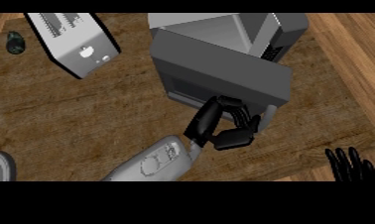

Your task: Pick up the milk, place it into the microwave and close the microwave

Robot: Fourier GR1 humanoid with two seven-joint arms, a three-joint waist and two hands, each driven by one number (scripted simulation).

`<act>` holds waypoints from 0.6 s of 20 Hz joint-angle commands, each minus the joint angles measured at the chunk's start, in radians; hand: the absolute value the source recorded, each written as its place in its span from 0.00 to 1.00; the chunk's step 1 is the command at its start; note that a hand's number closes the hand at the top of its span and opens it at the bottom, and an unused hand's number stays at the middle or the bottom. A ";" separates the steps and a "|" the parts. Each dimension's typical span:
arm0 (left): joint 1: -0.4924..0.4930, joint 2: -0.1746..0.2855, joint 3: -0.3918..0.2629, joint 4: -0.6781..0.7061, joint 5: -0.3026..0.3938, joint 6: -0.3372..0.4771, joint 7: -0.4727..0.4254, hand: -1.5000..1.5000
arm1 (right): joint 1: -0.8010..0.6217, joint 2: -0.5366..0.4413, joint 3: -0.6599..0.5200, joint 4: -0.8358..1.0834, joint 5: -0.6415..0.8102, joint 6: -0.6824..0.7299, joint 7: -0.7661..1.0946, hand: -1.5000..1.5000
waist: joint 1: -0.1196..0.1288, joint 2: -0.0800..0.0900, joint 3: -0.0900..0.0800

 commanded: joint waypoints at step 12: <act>-0.189 -0.009 0.121 0.151 0.233 0.058 -0.113 1.00 | 0.027 -0.067 0.024 -0.140 -0.082 0.060 0.064 0.00 | -0.099 0.030 -0.001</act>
